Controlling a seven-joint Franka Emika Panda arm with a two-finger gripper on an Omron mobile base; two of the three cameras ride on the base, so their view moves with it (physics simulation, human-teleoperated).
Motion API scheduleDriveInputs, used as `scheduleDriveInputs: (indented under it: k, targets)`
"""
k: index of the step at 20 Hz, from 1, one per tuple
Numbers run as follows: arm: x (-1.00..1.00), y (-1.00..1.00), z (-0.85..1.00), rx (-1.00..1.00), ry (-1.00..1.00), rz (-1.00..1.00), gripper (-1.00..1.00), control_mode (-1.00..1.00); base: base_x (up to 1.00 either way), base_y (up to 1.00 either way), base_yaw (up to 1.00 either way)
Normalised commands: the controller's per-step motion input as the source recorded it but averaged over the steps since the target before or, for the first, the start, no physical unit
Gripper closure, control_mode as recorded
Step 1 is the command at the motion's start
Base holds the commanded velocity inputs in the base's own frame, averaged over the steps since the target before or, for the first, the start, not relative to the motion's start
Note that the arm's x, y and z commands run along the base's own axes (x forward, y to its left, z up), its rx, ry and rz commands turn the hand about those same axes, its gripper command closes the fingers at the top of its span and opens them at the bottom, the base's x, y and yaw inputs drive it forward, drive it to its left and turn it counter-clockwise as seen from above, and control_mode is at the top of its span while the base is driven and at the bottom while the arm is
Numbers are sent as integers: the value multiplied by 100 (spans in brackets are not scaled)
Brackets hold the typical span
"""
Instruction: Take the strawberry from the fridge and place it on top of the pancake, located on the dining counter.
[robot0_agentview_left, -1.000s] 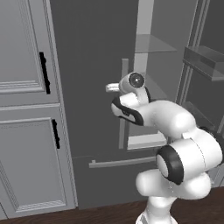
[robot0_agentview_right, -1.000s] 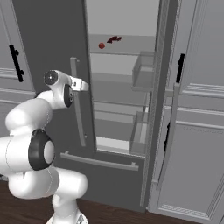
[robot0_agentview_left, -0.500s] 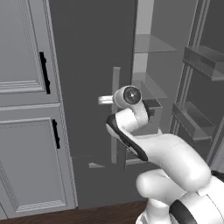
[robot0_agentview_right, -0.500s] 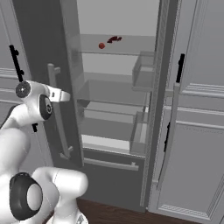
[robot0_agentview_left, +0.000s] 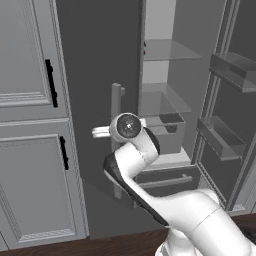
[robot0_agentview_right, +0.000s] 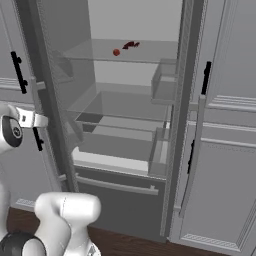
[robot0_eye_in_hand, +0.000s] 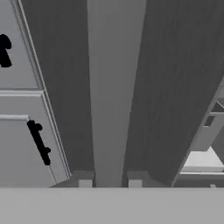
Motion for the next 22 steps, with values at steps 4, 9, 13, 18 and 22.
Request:
scheduleDriveInputs:
  k: [4, 9, 13, 18, 22]
  targets:
    - [-90, -36, 0, 15, -3, -4, -100, -100, 0, 0, 0]
    - [-42, -100, 37, 30, 5, -1, -100, -100, 0, 0, 0]
    - [8, -100, 19, 26, 18, 0, -100, -100, 0, 0, 0]
    - [67, -72, 0, 33, 21, 0, -100, -100, 0, 0, 0]
    - [79, -28, 0, 36, 22, 0, -100, -100, 0, 0, 0]
